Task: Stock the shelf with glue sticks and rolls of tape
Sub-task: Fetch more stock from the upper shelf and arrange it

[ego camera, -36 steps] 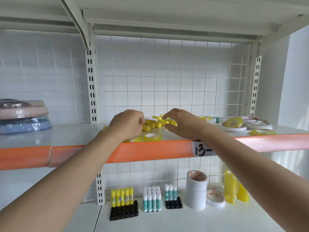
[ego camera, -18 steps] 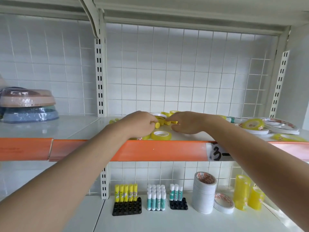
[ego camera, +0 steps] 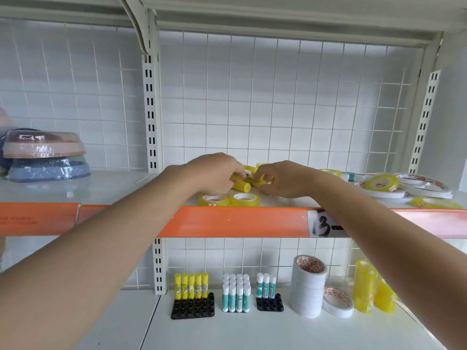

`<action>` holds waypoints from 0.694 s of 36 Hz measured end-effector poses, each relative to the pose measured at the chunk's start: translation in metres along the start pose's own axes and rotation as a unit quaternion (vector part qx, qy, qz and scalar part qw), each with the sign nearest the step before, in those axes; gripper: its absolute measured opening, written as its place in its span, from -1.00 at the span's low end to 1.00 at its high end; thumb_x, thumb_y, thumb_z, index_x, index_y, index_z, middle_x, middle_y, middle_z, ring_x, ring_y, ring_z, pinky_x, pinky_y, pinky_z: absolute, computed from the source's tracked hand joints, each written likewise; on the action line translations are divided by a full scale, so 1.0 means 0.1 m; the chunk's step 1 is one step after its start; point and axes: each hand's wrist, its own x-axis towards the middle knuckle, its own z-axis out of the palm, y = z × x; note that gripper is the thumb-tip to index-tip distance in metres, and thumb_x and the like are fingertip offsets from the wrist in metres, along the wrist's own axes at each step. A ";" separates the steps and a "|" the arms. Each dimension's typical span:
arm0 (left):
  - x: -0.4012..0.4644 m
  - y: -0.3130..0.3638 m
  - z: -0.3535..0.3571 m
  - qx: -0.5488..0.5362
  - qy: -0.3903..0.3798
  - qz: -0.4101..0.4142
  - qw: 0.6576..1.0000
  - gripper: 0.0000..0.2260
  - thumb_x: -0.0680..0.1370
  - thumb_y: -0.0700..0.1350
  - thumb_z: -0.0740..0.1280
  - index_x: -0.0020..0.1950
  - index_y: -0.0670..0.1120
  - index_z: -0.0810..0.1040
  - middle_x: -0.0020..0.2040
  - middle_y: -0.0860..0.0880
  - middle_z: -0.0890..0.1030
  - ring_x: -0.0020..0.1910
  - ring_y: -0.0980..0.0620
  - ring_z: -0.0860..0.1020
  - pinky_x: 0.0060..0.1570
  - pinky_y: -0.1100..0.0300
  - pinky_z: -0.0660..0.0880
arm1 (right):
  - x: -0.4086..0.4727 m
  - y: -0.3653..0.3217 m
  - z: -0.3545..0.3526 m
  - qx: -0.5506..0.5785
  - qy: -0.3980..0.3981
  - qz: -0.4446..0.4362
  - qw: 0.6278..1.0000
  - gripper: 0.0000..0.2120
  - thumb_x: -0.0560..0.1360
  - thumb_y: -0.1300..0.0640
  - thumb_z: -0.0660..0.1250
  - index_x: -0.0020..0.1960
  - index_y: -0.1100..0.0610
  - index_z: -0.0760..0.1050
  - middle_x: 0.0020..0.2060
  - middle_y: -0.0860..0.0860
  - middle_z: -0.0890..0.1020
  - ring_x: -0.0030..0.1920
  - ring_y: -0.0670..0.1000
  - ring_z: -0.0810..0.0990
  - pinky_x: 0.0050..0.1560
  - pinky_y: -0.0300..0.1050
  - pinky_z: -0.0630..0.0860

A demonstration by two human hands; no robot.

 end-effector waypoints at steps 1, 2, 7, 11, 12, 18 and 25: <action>0.02 0.00 -0.01 0.022 -0.020 0.002 1.000 -0.65 0.55 -0.18 0.24 0.30 0.09 0.52 0.22 0.03 0.53 0.16 -0.03 0.48 0.11 0.06 0.46 | 0.00 0.01 0.00 0.005 0.010 0.002 1.000 -0.80 0.54 -0.03 0.27 0.15 -0.08 0.47 0.06 -0.05 0.51 0.03 0.02 0.49 0.11 -0.05 0.46; 0.04 0.00 -0.01 0.035 -0.035 0.007 0.999 -0.64 0.54 -0.18 0.25 0.29 0.10 0.52 0.19 0.03 0.54 0.14 -0.05 0.49 0.09 0.03 0.48 | 0.01 0.03 0.00 0.008 0.022 0.006 1.000 -0.85 0.53 -0.03 0.30 0.09 -0.07 0.46 0.03 -0.03 0.51 0.01 0.02 0.49 0.07 -0.04 0.47; 0.11 0.05 0.01 0.081 -0.013 0.046 0.996 -0.65 0.54 -0.19 0.27 0.30 0.08 0.52 -0.06 0.04 0.43 0.06 -0.01 0.40 -0.07 0.11 0.39 | -0.02 0.06 0.01 0.006 0.055 0.033 0.998 -0.81 0.49 -0.01 0.35 0.00 0.01 0.39 -0.04 0.00 0.51 -0.08 0.05 0.47 -0.06 -0.05 0.45; 0.14 0.07 0.03 0.096 -0.005 0.058 0.994 -0.77 0.58 -0.10 0.28 0.23 0.05 0.53 -0.06 0.07 0.36 0.05 0.06 0.28 -0.10 0.12 0.32 | -0.07 0.05 -0.02 0.010 0.056 0.051 0.997 -0.76 0.48 0.05 0.32 0.13 0.02 0.45 -0.03 -0.02 0.48 -0.04 0.03 0.45 -0.08 -0.10 0.41; 0.14 0.07 0.02 0.094 0.004 0.060 0.994 -0.79 0.58 -0.07 0.29 0.21 0.04 0.52 -0.02 0.06 0.41 0.07 0.05 0.32 -0.09 0.11 0.34 | -0.08 0.05 -0.04 0.011 0.067 0.053 0.996 -0.76 0.48 0.05 0.31 0.14 0.04 0.48 -0.04 -0.02 0.49 -0.04 0.03 0.45 -0.07 -0.10 0.42; 0.08 0.16 -0.22 -0.024 0.131 0.027 0.991 -0.85 0.56 -0.01 0.32 0.09 -0.02 0.49 0.03 0.03 0.59 0.03 -0.05 0.54 0.01 0.03 0.49 | -0.16 0.05 -0.21 0.068 0.207 0.060 0.974 -0.83 0.45 0.03 0.34 -0.04 0.11 0.57 -0.19 -0.04 0.55 -0.16 0.03 0.51 -0.16 -0.09 0.48; -0.27 0.47 -0.43 -0.222 0.265 0.038 0.937 -0.87 0.56 -0.04 0.36 0.02 -0.04 0.46 -0.20 0.12 0.53 -0.18 0.04 0.55 -0.11 0.13 0.48 | -0.53 -0.12 -0.35 0.170 0.345 -0.004 0.923 -0.82 0.55 0.12 0.30 0.11 0.12 0.59 -0.26 -0.10 0.60 -0.19 -0.05 0.57 -0.16 -0.36 0.42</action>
